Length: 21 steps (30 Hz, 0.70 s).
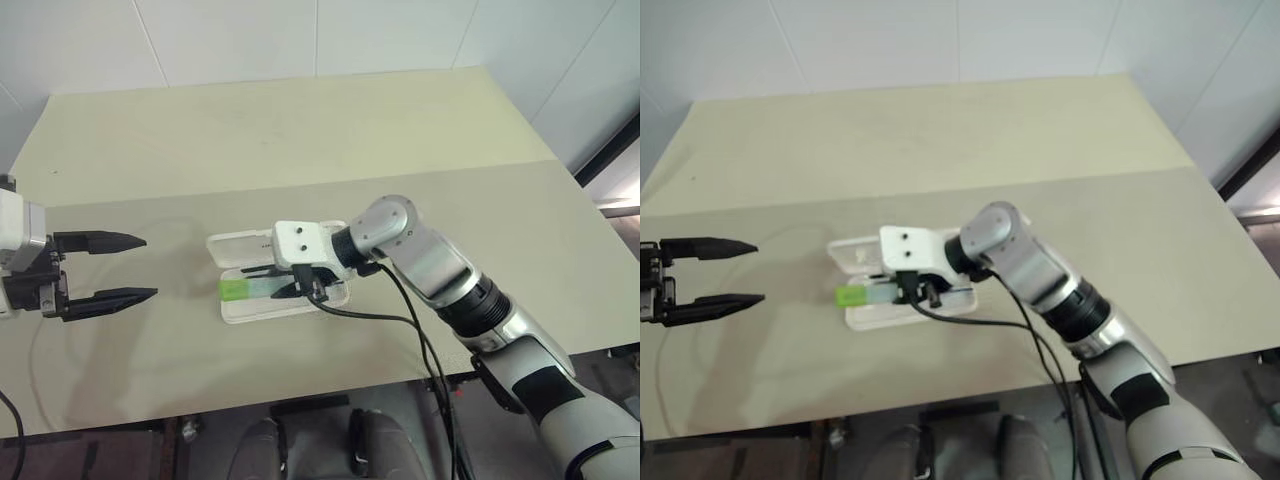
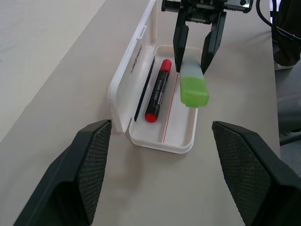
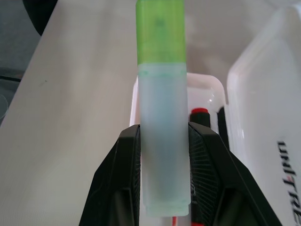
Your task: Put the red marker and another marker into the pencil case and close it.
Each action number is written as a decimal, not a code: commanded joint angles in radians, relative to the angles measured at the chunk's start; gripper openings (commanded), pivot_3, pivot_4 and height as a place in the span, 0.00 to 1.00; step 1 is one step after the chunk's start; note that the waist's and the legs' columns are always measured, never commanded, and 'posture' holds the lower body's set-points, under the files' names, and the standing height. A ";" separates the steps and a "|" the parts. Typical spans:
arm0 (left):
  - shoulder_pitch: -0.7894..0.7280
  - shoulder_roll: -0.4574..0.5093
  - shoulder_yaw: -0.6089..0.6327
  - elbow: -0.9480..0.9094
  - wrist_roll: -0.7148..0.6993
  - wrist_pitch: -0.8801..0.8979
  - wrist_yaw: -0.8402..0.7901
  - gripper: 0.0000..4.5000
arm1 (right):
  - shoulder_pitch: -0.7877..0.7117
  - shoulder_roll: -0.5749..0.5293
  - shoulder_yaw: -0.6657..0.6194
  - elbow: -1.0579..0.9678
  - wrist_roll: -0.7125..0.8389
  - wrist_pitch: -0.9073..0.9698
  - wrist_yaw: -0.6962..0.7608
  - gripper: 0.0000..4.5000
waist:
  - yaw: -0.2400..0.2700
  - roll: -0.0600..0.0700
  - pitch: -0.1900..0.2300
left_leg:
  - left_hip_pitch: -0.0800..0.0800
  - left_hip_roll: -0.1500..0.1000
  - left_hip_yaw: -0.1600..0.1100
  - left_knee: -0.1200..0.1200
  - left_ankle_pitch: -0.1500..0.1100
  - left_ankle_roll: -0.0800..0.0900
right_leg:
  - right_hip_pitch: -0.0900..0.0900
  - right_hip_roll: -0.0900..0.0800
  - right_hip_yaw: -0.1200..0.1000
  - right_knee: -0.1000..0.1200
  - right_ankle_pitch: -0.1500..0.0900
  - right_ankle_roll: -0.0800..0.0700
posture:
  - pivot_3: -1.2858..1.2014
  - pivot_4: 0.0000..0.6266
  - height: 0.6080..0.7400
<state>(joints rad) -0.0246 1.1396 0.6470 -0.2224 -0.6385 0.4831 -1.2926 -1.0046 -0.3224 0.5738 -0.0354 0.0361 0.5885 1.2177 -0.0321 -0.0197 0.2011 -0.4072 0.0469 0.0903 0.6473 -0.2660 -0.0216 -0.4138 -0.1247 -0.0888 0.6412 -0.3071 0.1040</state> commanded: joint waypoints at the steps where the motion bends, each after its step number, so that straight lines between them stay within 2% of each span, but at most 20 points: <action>1: 0.003 0.008 0.036 -0.008 0.003 -0.003 0.000 0.81 | -0.009 0.014 0.008 -0.025 -0.001 -0.012 -0.008 0.25 | 0.000 0.000 0.000 | 0.000 0.000 0.000 0.000 0.000 0.000 | 0.000 0.000 0.000 0.000 0.000 0.000 | 0.52 0.24 1.00; 21: -0.015 0.012 0.011 -0.003 0.023 -0.013 0.008 0.81 | 0.018 0.027 0.051 0.054 -0.046 -0.082 -0.018 0.25 | 0.000 0.000 0.000 | 0.000 0.001 0.002 0.000 -0.001 0.000 | -0.001 0.001 0.002 0.000 0.000 0.000 | 0.52 0.24 1.00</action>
<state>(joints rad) -0.0288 1.1396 0.6468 -0.2203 -0.6198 0.4794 -1.2886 -0.9840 -0.3047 0.6243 0.0265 -0.0060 0.5259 1.2059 -0.0321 -0.0200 0.2009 -0.4068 0.0477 0.0919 0.6475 -0.2672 -0.0220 -0.4145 -0.1237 -0.0864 0.6413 -0.3072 0.1038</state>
